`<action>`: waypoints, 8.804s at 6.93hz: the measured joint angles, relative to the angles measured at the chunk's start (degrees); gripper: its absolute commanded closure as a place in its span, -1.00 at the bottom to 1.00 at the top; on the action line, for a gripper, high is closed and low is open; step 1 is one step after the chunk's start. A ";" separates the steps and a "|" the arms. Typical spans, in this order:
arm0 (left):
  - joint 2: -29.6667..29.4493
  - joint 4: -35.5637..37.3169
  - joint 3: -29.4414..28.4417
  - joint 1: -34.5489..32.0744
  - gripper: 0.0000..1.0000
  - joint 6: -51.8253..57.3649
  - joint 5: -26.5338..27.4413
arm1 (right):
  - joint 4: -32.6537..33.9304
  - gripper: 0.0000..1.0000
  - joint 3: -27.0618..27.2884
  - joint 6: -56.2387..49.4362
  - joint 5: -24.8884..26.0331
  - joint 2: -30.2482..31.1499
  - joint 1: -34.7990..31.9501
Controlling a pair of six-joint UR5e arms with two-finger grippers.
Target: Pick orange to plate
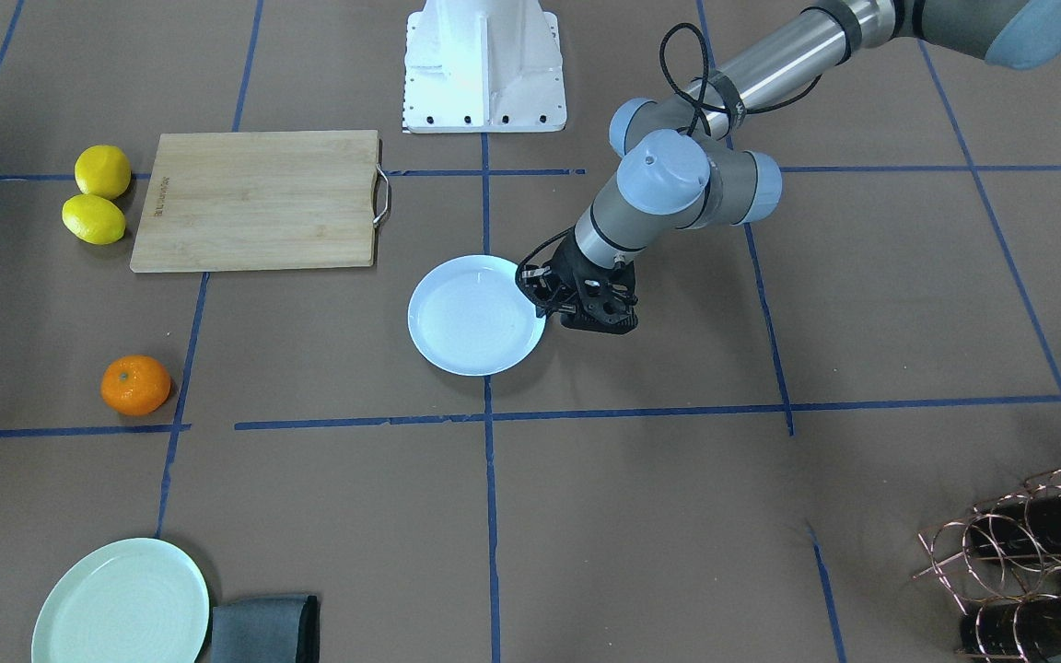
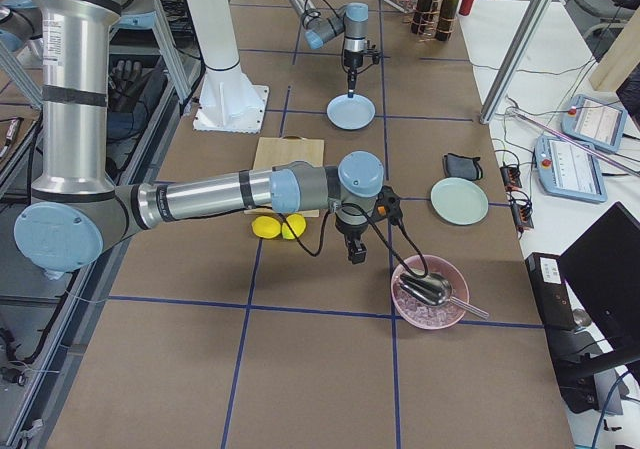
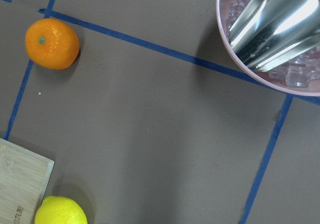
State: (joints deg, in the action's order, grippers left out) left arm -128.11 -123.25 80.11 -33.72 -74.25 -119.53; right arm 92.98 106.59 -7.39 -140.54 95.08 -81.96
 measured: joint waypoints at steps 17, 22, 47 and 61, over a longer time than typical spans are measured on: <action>1.14 -4.11 5.32 -2.53 -0.99 -3.37 1.94 | -33.04 1.00 -17.88 59.38 24.94 -16.88 32.71; 7.79 -3.90 14.65 -8.18 -0.99 -2.12 1.71 | -31.41 1.00 -15.71 77.91 27.68 -31.91 41.49; 30.88 37.59 17.31 -58.04 -1.00 86.36 -15.49 | 4.06 -1.00 -8.72 -5.21 4.81 -7.73 -4.66; 38.93 33.12 19.22 -55.06 -1.00 86.56 -16.76 | 6.95 -1.00 -11.45 -7.23 4.91 -10.20 -6.37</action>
State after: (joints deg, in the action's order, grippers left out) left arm -89.18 -90.12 99.32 -88.77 12.30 -136.29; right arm 99.93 95.14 -14.62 -135.63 84.88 -88.33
